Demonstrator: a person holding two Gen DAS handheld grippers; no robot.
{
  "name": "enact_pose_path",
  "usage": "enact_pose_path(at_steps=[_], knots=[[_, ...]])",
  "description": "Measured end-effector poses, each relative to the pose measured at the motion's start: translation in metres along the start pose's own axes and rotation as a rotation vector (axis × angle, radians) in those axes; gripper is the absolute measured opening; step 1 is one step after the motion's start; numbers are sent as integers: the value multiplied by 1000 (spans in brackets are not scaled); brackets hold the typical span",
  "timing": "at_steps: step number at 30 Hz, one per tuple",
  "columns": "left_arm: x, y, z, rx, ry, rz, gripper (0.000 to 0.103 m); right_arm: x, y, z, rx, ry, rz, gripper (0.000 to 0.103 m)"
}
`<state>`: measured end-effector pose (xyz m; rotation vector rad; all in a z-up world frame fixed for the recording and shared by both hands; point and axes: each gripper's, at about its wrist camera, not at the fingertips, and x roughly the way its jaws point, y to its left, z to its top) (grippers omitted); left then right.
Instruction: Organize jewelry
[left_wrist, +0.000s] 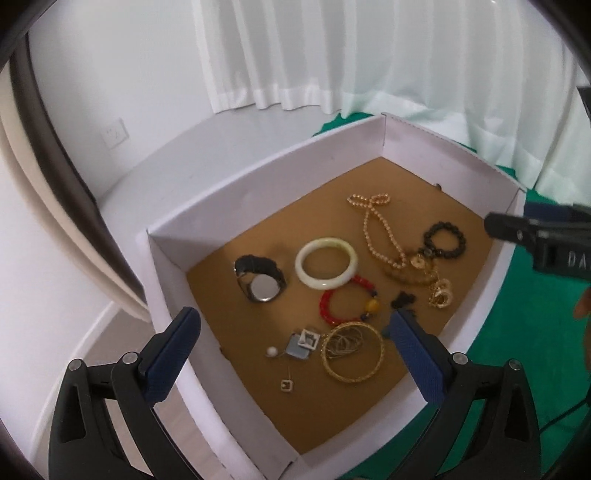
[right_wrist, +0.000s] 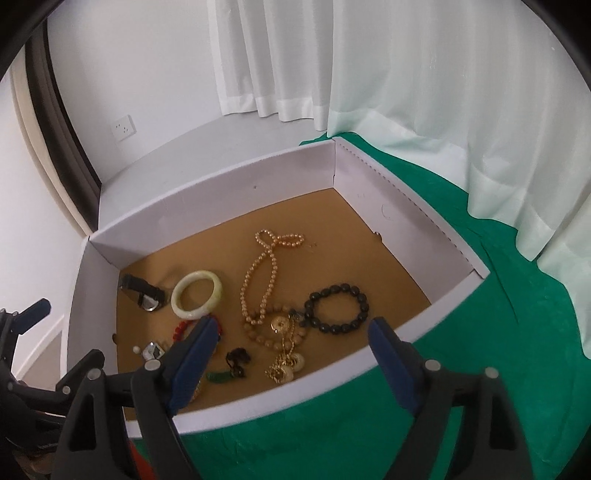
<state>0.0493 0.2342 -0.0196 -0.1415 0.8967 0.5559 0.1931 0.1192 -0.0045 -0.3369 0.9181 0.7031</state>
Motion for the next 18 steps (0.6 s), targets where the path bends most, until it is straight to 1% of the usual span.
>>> enact_pose_path(at_steps=[3, 8, 18], knots=[[0, 3, -1, -14, 0, 11, 102, -2, 5, -4, -27, 4, -13, 85], [3, 9, 0, -47, 40, -12, 102, -2, 15, -10, -57, 21, -17, 85], [3, 20, 4, -97, 47, -39, 102, 4, 31, -14, -90, 45, -42, 85]])
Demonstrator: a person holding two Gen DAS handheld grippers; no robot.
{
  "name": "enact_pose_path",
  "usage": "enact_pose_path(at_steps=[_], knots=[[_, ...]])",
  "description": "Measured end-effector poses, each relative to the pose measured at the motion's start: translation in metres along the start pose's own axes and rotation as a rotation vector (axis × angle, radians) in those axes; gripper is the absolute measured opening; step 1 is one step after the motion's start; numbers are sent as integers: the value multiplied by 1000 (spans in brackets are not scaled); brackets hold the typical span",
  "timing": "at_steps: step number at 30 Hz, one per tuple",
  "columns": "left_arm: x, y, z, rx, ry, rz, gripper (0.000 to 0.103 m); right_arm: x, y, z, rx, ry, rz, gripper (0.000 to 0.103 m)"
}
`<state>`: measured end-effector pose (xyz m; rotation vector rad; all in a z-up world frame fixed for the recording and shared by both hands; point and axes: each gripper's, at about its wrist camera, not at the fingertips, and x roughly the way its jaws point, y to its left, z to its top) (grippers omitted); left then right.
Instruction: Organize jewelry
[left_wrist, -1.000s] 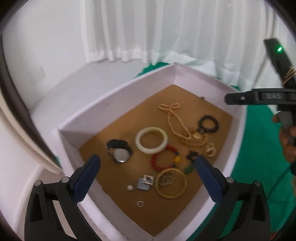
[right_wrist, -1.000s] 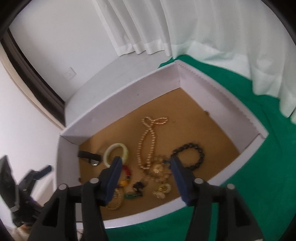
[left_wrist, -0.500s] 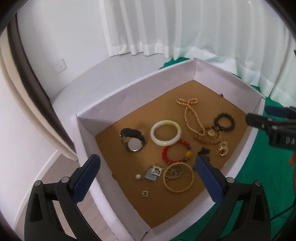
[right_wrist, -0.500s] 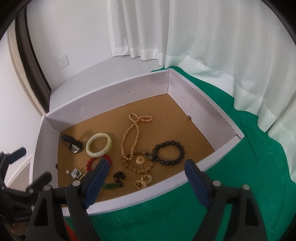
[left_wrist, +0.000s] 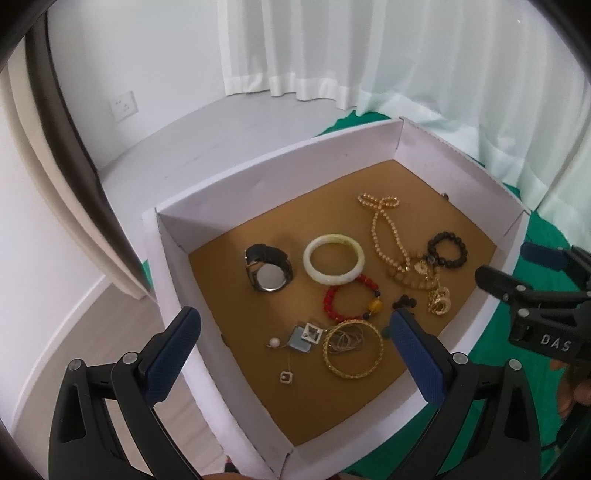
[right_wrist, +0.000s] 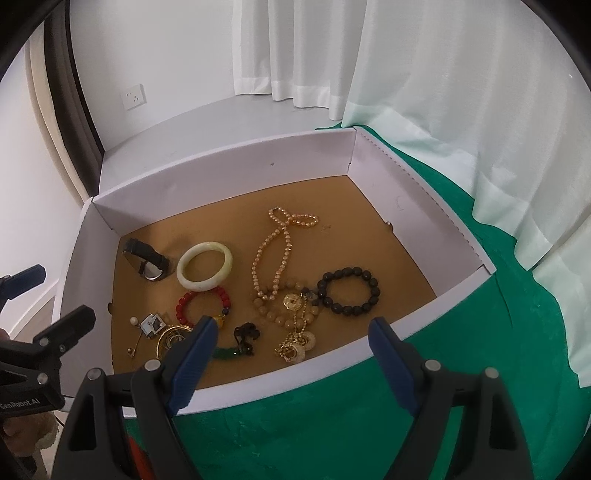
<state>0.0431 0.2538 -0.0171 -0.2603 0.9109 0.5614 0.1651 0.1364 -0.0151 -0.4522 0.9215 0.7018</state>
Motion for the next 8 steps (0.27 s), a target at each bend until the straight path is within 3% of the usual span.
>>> enact_pose_path(at_steps=[5, 8], knots=[[-2, 3, -1, -12, -16, -56, 102, 1, 6, -1, 4, 3, 4, 85], [-8, -1, -1, 3, -38, -50, 102, -2, 8, -1, 7, -4, 14, 85]])
